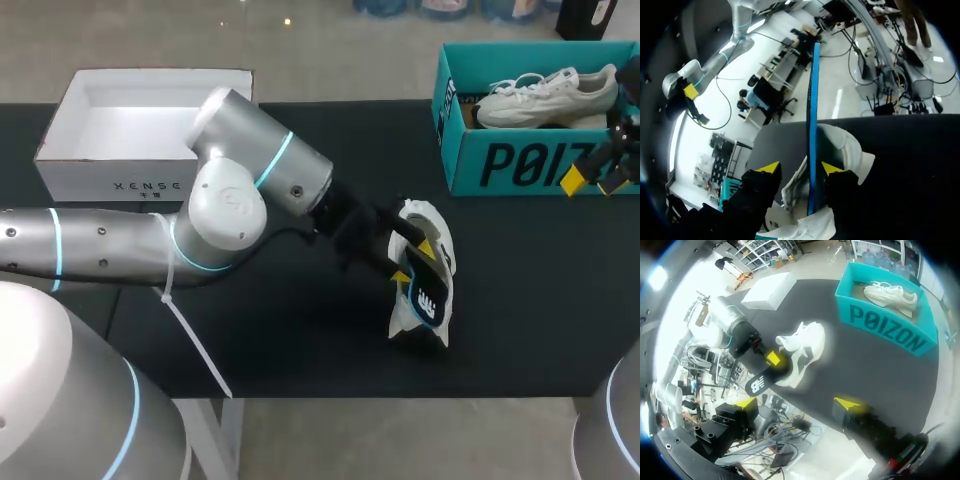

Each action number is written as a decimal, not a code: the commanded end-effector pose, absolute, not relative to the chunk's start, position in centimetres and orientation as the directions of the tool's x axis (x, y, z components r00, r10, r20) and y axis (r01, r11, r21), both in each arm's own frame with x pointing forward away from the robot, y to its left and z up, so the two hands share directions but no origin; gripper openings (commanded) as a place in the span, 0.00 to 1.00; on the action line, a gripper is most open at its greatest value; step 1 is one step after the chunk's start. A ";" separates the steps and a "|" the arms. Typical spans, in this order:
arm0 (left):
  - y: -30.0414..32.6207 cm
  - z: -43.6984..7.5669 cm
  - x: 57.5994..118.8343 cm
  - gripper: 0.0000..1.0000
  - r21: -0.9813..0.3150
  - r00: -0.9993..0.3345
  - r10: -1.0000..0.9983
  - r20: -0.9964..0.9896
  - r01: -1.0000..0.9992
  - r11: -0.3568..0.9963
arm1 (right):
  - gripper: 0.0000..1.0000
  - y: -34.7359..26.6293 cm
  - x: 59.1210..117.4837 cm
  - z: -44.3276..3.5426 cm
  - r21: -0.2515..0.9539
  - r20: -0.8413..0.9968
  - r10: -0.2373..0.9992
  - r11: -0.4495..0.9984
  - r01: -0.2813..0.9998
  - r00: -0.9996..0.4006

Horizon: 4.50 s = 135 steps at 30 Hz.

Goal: Take the shoe out of the shoebox, open the shoe tongue, remove and reinsert the insole, then place the shoe into the shoebox

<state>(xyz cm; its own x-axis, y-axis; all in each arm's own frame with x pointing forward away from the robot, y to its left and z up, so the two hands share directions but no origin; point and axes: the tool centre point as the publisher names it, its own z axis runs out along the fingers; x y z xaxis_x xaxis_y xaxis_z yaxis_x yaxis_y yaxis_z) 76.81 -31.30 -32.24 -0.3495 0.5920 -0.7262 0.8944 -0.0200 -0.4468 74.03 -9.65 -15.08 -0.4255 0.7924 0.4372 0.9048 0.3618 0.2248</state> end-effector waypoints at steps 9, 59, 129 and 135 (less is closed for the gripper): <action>-30.8 -31.9 75.1 0.38 -0.442 -0.333 0.616 -0.714 0.896 -0.027 | 1.00 -9.6 74.3 -15.1 0.219 0.437 0.793 0.363 0.906 -0.424; -30.7 -34.5 76.6 0.16 -0.407 -0.308 0.672 -0.673 0.913 0.011 | 1.00 -9.6 74.3 -15.1 0.219 0.437 0.793 0.363 0.906 -0.424; -31.9 -34.8 75.8 0.24 -0.397 -0.298 0.663 -0.686 0.918 0.001 | 1.00 -9.6 74.3 -15.1 0.219 0.437 0.793 0.363 0.906 -0.424; -31.9 -35.3 75.8 0.00 -0.413 -0.296 0.674 -0.676 0.911 -0.014 | 1.00 -9.6 74.3 -15.1 0.219 0.437 0.793 0.363 0.906 -0.424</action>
